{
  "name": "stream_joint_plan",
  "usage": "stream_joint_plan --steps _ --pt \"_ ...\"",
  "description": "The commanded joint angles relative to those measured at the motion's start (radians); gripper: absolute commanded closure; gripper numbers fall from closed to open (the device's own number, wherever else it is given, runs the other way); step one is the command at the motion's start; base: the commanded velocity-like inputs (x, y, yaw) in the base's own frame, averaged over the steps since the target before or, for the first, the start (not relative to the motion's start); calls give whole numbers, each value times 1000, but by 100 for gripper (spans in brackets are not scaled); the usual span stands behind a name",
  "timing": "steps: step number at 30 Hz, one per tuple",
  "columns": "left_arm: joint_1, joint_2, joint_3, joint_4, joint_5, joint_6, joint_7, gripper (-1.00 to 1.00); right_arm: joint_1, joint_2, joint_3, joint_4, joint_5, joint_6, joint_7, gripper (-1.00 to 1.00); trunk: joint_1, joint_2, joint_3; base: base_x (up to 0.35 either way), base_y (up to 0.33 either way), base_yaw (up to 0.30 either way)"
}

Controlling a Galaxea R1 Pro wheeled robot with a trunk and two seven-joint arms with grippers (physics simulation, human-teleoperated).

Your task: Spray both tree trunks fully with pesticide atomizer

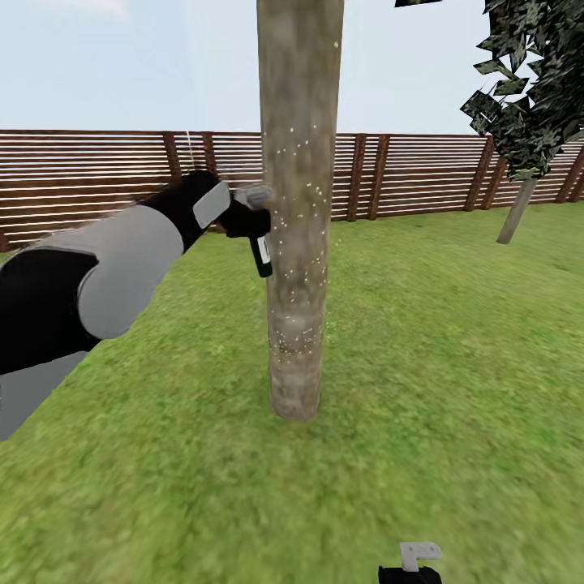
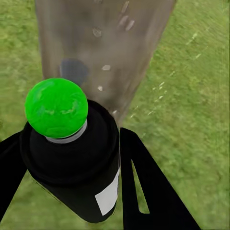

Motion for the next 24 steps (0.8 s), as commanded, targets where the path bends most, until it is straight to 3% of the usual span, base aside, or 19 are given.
stream_joint_plan --steps 1,8,10,13,15,18,21,24 --pt "27 0 -6 7 7 -11 -2 100 -2 1 2 4 2 -7 -4 -100 0 -1 -1 0 0 0" --pt "209 0 -9 16 7 -56 -8 100 -2 1 2 4 2 -7 -4 -100 0 -1 -1 0 0 0" --pt "317 0 -9 17 7 -112 -11 100 -2 1 2 4 2 -7 -4 -100 0 -1 -1 0 0 0" --pt "416 0 -9 17 7 -190 -11 100 -2 2 2 4 2 -7 -4 -100 0 -1 -1 0 0 0" --pt "534 0 -8 17 5 -321 -11 100 -2 1 2 4 2 -7 -4 -100 0 -1 -1 0 0 0" --pt "668 0 -8 15 -1 -473 -11 100 -2 2 3 4 2 -7 -3 -100 0 -1 -1 0 0 0" --pt "817 0 -9 15 -84 -650 -11 100 -2 3 2 4 2 -8 -3 -100 0 -1 -1 0 0 0" --pt "892 0 -8 15 -125 -708 -9 100 -2 4 2 5 1 -9 -3 -100 0 -1 -1 0 5 0"
